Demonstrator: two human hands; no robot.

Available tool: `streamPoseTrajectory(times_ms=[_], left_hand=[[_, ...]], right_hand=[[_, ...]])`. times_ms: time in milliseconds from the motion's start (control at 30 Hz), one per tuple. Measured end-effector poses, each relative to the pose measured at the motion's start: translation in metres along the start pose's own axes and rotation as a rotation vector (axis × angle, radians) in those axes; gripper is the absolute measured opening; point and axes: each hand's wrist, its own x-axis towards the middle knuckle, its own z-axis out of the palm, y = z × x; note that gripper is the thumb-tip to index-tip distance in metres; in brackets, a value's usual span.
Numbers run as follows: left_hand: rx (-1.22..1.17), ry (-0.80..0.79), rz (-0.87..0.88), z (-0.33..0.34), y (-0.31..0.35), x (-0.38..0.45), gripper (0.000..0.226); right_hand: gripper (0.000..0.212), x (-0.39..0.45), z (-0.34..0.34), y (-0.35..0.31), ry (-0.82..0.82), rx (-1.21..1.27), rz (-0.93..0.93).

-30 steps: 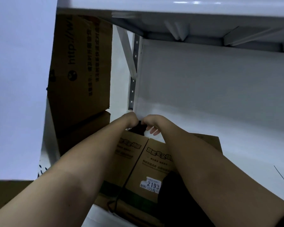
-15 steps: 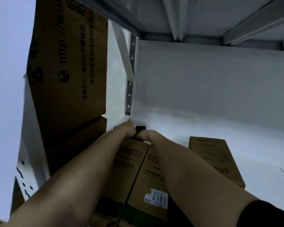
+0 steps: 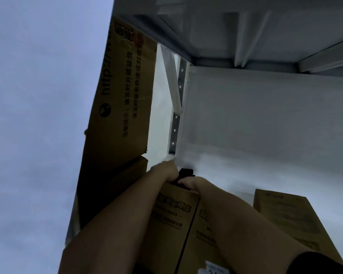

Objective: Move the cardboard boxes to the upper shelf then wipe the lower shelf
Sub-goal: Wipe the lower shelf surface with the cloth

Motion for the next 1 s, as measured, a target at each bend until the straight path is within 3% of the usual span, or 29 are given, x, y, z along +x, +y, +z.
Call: streamPoseTrajectory(times_ms=[133,300,500,633,667,767,867,1000], left_hand=[[-0.037,-0.003,0.008,0.003,-0.003,0.004,0.049],[-0.063,-0.014,-0.019,0.007,-0.007,0.007,0.057],[-0.109,0.004,0.012,0.000,-0.003,0.004,0.046],[-0.208,0.008,0.007,-0.003,0.011,-0.003,0.050],[-0.246,0.008,0.012,-0.004,0.016,-0.006,0.047],[-0.405,-0.007,0.023,-0.011,0.034,-0.015,0.022],[-0.585,0.017,-0.031,-0.019,0.056,-0.019,0.034],[-1.096,-0.031,-0.093,-0.020,0.087,-0.029,0.045]], right_hand=[[0.044,0.004,0.003,-0.003,-0.086,0.090,0.018],[0.042,0.005,-0.003,-0.007,0.091,0.166,-0.035],[0.040,0.012,-0.023,-0.005,0.232,0.355,-0.023],[0.019,0.011,-0.045,0.005,0.395,0.465,-0.081],[0.014,0.007,-0.052,0.006,0.419,0.463,-0.080],[0.026,-0.012,-0.074,-0.001,0.484,0.461,-0.108],[0.028,-0.030,-0.092,-0.009,0.479,0.502,-0.137],[0.030,-0.060,-0.107,0.000,0.492,0.667,-0.275]])
